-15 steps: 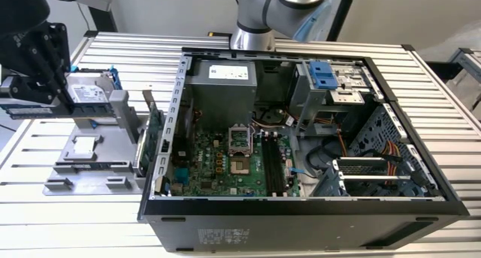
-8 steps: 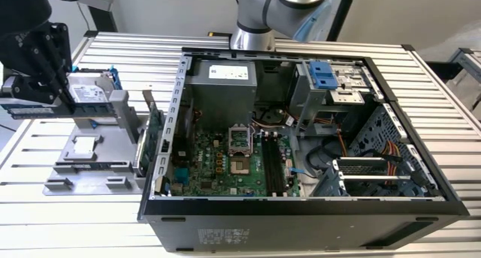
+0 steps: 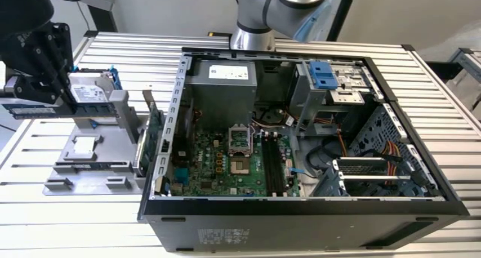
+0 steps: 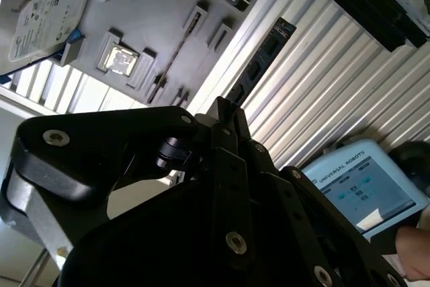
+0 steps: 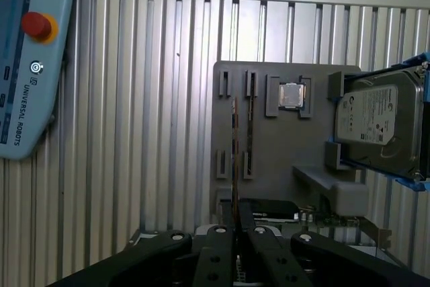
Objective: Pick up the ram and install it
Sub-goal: 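Pick up the ram and move it above insertion slot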
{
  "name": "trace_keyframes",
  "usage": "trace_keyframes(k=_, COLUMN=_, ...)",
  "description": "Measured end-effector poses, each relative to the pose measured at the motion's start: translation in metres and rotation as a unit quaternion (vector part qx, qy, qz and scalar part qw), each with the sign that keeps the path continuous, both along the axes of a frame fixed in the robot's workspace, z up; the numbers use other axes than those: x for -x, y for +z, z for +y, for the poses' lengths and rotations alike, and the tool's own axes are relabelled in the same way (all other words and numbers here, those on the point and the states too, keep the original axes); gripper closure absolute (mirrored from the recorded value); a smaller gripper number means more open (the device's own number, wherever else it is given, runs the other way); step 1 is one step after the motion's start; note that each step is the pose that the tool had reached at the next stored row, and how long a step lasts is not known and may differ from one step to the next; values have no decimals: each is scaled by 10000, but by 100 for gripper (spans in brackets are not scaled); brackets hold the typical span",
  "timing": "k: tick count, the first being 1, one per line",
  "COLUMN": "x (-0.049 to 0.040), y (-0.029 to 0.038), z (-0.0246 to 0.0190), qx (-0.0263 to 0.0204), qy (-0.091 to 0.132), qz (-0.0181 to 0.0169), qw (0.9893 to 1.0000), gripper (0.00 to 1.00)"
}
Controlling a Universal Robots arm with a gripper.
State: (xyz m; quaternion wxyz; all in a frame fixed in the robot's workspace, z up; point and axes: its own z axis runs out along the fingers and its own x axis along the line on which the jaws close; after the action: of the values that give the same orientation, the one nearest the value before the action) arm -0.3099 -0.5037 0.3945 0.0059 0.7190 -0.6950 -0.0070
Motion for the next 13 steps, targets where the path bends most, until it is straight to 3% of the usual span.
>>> trace_keyframes(k=13, x=-29, y=0, z=2, qx=0, qy=0, qz=0, qw=10000, gripper=100)
